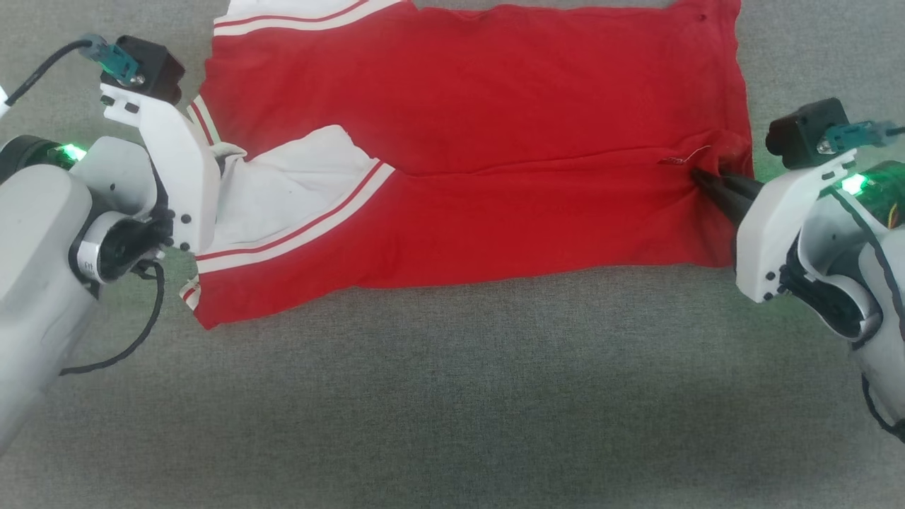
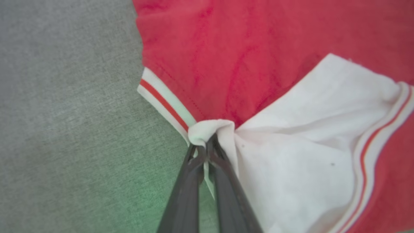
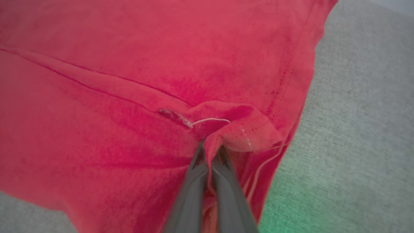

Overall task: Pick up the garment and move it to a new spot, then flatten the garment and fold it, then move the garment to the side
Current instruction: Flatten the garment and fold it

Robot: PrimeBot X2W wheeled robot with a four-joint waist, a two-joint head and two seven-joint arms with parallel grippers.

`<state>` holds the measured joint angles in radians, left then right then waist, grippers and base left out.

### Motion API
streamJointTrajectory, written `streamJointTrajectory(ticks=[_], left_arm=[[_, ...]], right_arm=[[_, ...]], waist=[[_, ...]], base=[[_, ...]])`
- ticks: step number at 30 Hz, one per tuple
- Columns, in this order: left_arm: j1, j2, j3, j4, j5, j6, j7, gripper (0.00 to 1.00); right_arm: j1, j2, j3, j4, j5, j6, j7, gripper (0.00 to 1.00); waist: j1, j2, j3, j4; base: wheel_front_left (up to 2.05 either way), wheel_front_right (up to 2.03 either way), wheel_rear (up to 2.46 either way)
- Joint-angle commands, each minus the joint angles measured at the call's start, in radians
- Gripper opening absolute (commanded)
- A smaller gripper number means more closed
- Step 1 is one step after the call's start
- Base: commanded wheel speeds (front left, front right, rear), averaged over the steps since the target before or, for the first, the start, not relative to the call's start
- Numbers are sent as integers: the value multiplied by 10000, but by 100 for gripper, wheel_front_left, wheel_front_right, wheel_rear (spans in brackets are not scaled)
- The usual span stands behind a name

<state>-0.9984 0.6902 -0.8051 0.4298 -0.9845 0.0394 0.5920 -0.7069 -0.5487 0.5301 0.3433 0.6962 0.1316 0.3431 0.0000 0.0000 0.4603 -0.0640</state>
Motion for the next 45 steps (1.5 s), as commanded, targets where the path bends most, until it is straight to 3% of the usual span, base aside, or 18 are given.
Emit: streamJointTrajectory(ticks=[1, 2, 8, 15, 26, 27, 33, 38, 45], left_arm=[[-83, -35, 12, 165, -8, 34, -2, 56], [-112, -65, 47, 272, -28, 67, -50, 100], [-52, -88, 216, 170, -129, 629, 24, 100], [600, 498, 359, -1261, -263, 1519, 225, 100], [2471, 1438, 345, -4506, -650, 3413, 840, 100], [2471, 1438, 345, -4506, -650, 3413, 840, 100], [3158, 1752, 304, -5283, -869, 4350, 1195, 100], [3446, 1815, 320, -4920, -1014, 4575, 1208, 100], [3466, 1523, 219, -3782, -1107, 4314, 1181, 100]], right_arm=[[-26, 59, 123, 122, 58, -18, -16, 85], [-73, 46, 121, 184, 124, -18, -42, 100], [-45, -180, -143, 85, 283, -18, -540, 100], [498, -50, -1364, -271, -138, -18, -1614, 100], [1896, 969, -3942, -1546, -1630, -17, -2684, 100], [1896, 969, -3942, -1546, -1630, -17, -2684, 100], [2658, 1715, -4969, -2487, -2177, -17, -2459, 100], [3252, 2271, -5444, -3091, -2300, -17, -1969, 100], [3795, 2703, -5626, -3530, -2289, -17, -1175, 100]], waist=[[0, 0, -44, 11], [0, 0, -94, 25], [0, 0, -440, 178], [0, 0, -819, 316], [0, 0, -1081, 219], [0, 0, -1081, 219], [0, 0, -1029, -12], [0, 0, -908, -266], [0, 0, -725, -523]], base=[[0, 0, 0], [0, 0, 0], [0, 0, 0], [0, 0, 0], [0, 0, 0], [0, 0, 0], [0, 0, 0], [0, 0, 0], [0, 0, 0]])
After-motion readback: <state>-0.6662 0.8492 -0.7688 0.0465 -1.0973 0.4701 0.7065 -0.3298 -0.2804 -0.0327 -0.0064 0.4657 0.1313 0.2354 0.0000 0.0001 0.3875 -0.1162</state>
